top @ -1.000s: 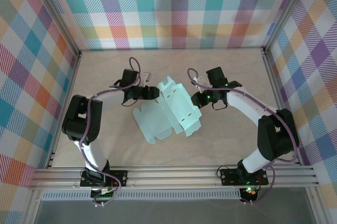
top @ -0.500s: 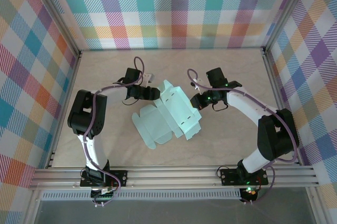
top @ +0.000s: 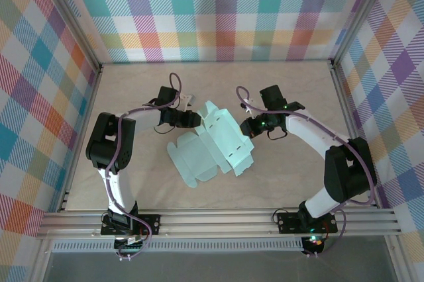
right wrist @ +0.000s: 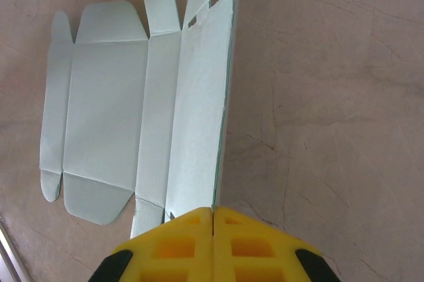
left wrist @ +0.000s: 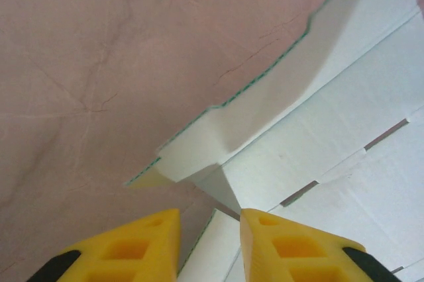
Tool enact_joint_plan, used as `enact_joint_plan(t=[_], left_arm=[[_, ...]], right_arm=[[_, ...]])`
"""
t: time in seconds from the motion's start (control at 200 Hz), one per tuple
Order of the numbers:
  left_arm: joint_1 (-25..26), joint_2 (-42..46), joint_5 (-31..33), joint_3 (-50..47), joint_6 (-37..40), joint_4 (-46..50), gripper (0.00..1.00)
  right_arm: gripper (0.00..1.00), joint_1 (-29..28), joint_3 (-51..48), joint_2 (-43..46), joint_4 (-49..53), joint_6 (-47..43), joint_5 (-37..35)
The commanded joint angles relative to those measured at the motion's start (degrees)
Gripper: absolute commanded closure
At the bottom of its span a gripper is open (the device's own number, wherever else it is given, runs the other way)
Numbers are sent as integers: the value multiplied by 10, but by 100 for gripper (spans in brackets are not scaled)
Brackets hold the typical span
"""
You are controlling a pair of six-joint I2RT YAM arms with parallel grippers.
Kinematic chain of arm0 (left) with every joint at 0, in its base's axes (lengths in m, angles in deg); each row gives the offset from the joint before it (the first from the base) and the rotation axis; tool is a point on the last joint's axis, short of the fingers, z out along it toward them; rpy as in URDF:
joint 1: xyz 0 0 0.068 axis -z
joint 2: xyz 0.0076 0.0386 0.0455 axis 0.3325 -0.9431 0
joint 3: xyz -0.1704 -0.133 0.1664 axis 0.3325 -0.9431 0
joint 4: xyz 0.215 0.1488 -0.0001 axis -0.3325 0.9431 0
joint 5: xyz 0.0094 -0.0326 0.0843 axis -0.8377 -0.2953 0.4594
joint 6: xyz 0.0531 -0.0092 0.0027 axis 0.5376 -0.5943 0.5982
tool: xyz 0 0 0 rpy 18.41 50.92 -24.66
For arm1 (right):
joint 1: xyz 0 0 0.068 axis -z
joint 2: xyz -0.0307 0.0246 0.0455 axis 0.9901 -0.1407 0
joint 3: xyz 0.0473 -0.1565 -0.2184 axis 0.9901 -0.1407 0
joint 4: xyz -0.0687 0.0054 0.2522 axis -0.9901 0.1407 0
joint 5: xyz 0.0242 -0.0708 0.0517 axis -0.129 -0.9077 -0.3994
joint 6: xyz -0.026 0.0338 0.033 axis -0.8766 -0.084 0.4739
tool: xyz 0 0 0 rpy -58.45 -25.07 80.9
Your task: Fold the paper box
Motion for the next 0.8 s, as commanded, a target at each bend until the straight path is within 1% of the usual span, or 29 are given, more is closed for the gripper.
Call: enact_joint_plan(t=[0.0, 0.21, 0.34, 0.46, 0.475, 0.525, 0.705, 0.795], left_arm=[[-3, 14, -19, -13, 5, -18, 73], [6, 33, -13, -35, 40, -28, 72], [12, 32, -31, -36, 73, -20, 71], [16, 32, -46, -35, 88, -13, 71], [17, 32, -47, -35, 89, -11, 71], [18, 34, -53, -34, 95, -8, 70], [21, 52, -94, -44, 119, -5, 68], [26, 52, -84, -41, 145, 20, 67]], right_arm=[[100, 4, 9, 13, -6, 5, 8], [100, 10, 6, 13, -7, 5, 14], [100, 13, 6, 14, -10, 5, 23], [100, 18, 4, 14, -11, 5, 25], [100, 18, 4, 14, -12, 22, 25], [100, 19, 4, 15, -12, 24, 26], [100, 23, 2, 14, -15, 25, 30], [100, 24, 3, 13, -16, 26, 35]])
